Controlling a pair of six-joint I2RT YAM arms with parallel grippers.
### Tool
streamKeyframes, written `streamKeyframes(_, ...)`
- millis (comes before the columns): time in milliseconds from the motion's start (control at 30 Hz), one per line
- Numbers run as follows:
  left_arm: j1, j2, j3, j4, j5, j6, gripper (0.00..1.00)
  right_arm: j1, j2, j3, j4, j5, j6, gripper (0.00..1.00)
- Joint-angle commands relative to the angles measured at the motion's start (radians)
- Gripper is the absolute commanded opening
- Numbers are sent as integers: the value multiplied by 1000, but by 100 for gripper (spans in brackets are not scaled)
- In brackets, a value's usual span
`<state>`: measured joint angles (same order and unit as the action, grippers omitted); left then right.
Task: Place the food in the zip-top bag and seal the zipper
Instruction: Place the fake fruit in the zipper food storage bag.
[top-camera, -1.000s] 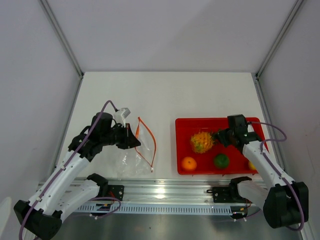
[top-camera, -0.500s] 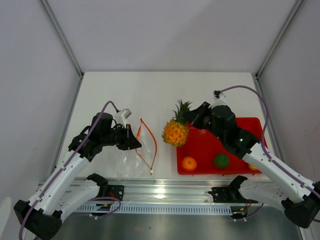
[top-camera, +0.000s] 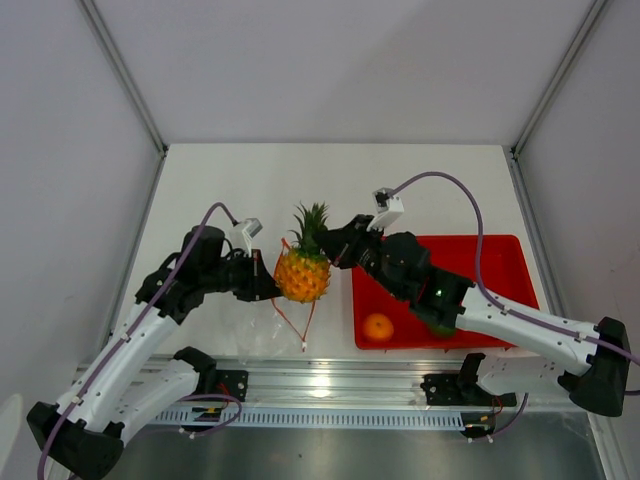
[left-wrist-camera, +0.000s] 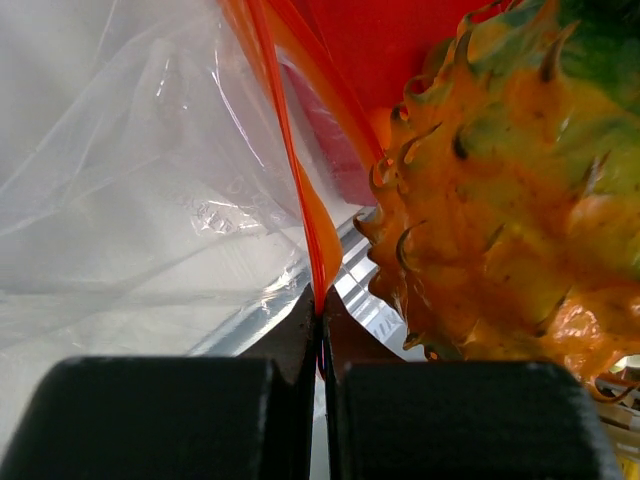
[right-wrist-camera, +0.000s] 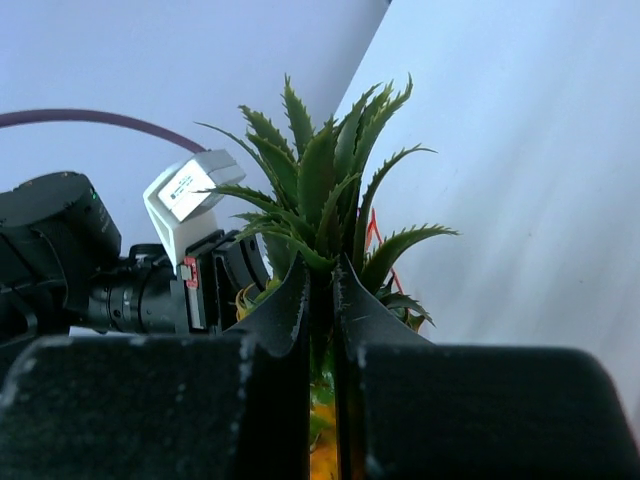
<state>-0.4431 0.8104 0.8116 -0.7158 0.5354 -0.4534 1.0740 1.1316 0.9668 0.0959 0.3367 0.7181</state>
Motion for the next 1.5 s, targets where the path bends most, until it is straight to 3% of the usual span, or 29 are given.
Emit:
streamKeyframes(0,-6,-19,31,29,40,-30,0,33,-4,3,120,151,33,0)
streamKeyframes(267,-6,-59,9,116,98,-137,1,125,10,-79,153,378,93,0)
streamKeyframes(400,-6,-94,-11,183,101,-209,1,228,25,-89,130,595,89,0)
streamKeyframes(533,-6,-122,-26,217,92,-263,1,283,37,-92,113,676,76,0)
streamKeyframes(867,-6,-128,-51,253,127,-311,1,382,186,61,-91,1018,-23,0)
streamKeyframes(967,-6,-143,-46,222,109,-298,0,386,229,87,-138,1064,-52,0)
streamKeyframes(1267,-6,-174,-9,141,6,-255,0,383,238,127,-427,1139,147,0)
streamKeyframes(1467,-6,-163,-23,182,41,-281,1,383,252,119,-334,1089,84,0)
